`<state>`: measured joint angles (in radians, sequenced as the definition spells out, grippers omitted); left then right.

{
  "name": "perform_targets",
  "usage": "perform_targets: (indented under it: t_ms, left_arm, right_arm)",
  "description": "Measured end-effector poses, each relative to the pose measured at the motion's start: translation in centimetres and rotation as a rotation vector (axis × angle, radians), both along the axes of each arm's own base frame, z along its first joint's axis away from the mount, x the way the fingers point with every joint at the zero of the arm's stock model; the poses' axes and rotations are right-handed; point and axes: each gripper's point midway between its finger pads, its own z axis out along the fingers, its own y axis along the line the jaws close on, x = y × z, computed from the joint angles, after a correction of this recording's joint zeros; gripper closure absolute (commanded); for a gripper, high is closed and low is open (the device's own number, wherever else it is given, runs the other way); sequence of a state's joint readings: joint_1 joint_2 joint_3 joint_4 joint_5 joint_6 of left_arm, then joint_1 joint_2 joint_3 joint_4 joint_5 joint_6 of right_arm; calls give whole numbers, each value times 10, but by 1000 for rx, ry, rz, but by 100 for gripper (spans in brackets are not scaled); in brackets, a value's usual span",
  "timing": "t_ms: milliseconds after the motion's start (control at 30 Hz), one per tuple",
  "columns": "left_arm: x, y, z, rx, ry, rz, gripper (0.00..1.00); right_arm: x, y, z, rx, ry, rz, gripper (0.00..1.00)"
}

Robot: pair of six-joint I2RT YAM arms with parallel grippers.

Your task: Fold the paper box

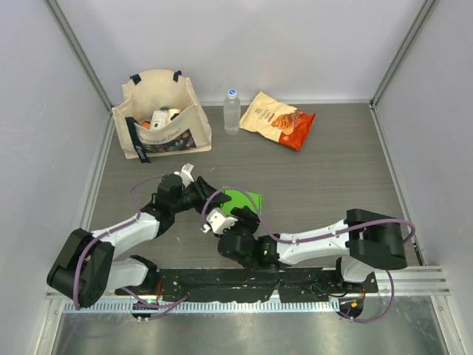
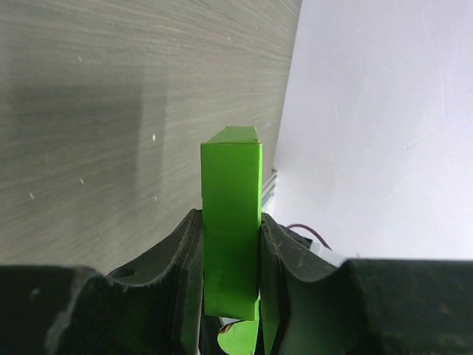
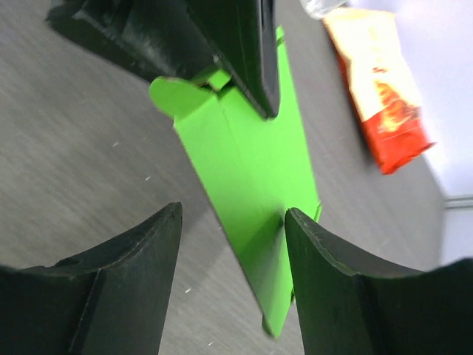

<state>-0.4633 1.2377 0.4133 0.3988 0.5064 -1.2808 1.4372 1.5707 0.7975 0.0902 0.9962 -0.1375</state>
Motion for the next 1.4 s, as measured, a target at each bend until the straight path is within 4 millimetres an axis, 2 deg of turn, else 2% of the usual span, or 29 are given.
perform_targets:
  t_ms: [133,267,367,400,500,700,800,900,1067,1200,1267,1400]
  left_arm:
    - [-12,1,5,-37,32,-11,74]
    - [-22,2,1,-54,76,-23,74]
    - [-26,2,-2,-62,98,-27,74]
    - [-26,2,-1,-68,103,-28,74]
    - [-27,2,3,-82,96,-32,73]
    - [-30,1,6,-96,107,-38,62]
    - [-33,0,9,-104,105,-53,57]
    - [-35,0,13,-106,83,-65,41]
    - [-38,11,24,-24,-12,-54,31]
    - [-36,29,41,82,-150,-2,31]
    - [-34,44,52,147,-247,56,33]
    - [-30,68,61,237,-366,147,39]
  right_arm:
    - [6,5,9,-48,-122,-21,37]
    - [10,2,9,-106,-215,-43,42]
    - [10,0,7,-144,-254,-45,52]
    - [9,0,7,-145,-260,-41,58]
    - [7,0,7,-145,-271,-30,67]
    - [4,-3,7,-136,-257,8,76]
    - [2,-3,10,-111,-232,37,82]
    - [-2,-2,11,-63,-192,59,85]
    - [-5,-7,13,34,-91,71,87]
    - [-5,-14,6,92,15,70,89]
    - [-4,-19,0,114,85,72,89]
    - [-5,-28,-10,205,286,90,89]
